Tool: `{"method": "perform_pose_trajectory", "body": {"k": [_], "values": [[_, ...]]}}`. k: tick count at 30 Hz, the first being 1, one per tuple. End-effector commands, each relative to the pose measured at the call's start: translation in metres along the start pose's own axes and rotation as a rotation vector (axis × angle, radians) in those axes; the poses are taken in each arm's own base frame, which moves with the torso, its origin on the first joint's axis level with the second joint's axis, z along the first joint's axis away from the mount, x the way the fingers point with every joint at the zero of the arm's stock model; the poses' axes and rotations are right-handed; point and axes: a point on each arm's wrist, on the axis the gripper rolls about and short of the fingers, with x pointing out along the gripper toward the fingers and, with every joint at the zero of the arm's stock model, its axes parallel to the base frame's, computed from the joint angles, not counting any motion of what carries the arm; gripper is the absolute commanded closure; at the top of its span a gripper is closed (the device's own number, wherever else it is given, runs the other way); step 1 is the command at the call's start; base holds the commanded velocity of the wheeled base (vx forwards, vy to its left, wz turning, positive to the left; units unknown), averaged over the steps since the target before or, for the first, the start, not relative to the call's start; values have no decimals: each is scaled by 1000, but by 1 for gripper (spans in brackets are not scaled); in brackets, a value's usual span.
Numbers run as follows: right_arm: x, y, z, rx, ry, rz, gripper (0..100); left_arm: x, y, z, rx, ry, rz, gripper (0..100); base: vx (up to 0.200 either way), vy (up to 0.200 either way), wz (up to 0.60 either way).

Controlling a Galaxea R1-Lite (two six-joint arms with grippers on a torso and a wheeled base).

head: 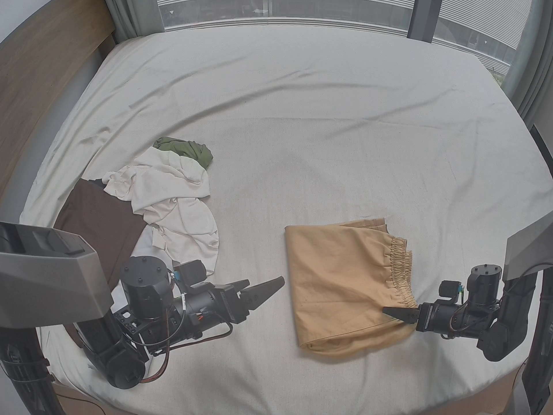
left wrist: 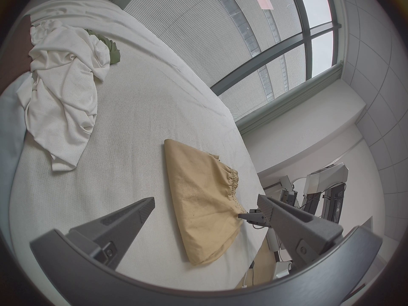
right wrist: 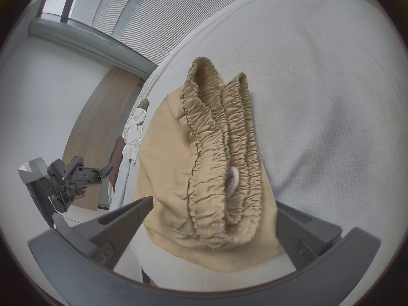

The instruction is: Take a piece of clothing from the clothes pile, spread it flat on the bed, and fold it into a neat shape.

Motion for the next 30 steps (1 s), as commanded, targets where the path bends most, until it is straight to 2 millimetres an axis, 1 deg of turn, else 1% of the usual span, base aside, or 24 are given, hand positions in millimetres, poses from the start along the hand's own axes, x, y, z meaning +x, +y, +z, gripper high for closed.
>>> {"method": "perform_pose_trajectory", "body": {"k": [1,13,14,24,27,29,30], "values": [[7,1,1,25,10,38,0,0,0,-1,-1,3,0,0,0,0,0],[13,3,5,34,0,57,0,0,0,-2,-1,9,3,0,0,0,0],[13,4,5,33,0,59,100,0,0,-2,-1,9,3,0,0,0,0],[13,5,5,31,0,61,100,-1,0,-2,-1,8,4,0,0,0,0],[13,8,5,24,2,70,100,-1,1,-2,-2,8,6,0,0,0,0],[12,14,5,14,4,84,100,-1,1,-2,-2,8,7,0,0,0,0],[10,20,5,0,3,98,100,-1,0,-2,1,5,6,0,0,0,0]]}}
